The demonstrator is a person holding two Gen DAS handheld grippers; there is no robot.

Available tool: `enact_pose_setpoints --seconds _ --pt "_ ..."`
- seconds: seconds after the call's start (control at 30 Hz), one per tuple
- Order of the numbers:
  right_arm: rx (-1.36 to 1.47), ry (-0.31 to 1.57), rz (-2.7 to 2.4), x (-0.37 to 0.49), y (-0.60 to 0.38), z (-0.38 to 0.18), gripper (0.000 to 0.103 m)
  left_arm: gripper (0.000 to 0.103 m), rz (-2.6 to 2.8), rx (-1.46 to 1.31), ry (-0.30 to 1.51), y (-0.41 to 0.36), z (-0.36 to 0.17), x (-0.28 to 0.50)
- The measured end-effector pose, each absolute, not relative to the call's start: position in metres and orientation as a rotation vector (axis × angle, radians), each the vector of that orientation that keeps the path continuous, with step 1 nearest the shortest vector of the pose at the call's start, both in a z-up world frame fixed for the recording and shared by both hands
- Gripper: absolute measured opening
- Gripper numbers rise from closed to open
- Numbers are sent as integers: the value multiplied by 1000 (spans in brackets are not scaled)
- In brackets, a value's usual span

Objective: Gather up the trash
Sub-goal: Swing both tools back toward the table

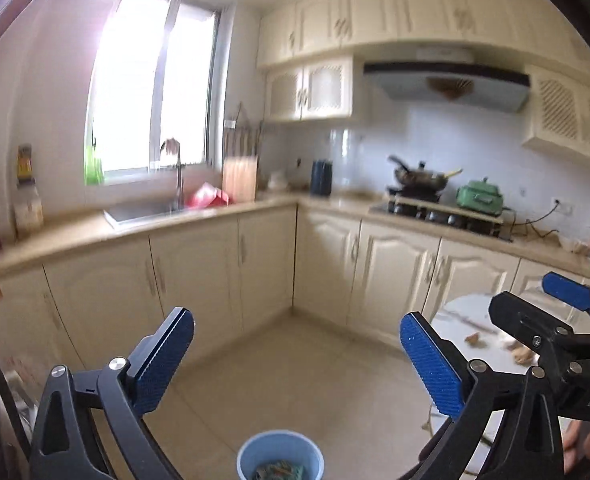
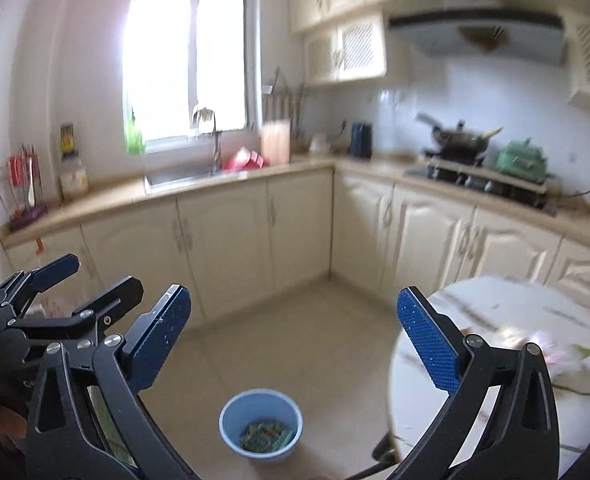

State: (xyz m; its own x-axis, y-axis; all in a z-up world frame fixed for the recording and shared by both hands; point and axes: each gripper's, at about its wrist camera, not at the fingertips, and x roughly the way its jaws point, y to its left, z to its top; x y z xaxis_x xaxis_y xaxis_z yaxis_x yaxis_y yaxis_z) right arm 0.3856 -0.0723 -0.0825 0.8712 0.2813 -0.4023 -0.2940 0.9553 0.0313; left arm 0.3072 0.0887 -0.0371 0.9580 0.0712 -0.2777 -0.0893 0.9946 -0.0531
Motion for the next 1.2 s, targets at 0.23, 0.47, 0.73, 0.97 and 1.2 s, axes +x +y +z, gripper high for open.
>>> enact_pose_setpoints --seconds 0.23,0.47,0.73,0.97,1.2 --pt "-27 257 199 314 -103 -33 103 102 32 -28 129 20 -15 258" --pt "-18 162 86 263 -135 -6 103 102 -8 7 53 -3 -49 209" --pt "15 128 -51 226 -185 2 103 102 -97 33 13 -34 -110 134" --pt "36 138 -174 217 -237 -5 103 102 -204 54 36 -61 -122 145" --pt "84 202 -254 229 -299 -24 103 102 -262 114 140 -92 -114 218"
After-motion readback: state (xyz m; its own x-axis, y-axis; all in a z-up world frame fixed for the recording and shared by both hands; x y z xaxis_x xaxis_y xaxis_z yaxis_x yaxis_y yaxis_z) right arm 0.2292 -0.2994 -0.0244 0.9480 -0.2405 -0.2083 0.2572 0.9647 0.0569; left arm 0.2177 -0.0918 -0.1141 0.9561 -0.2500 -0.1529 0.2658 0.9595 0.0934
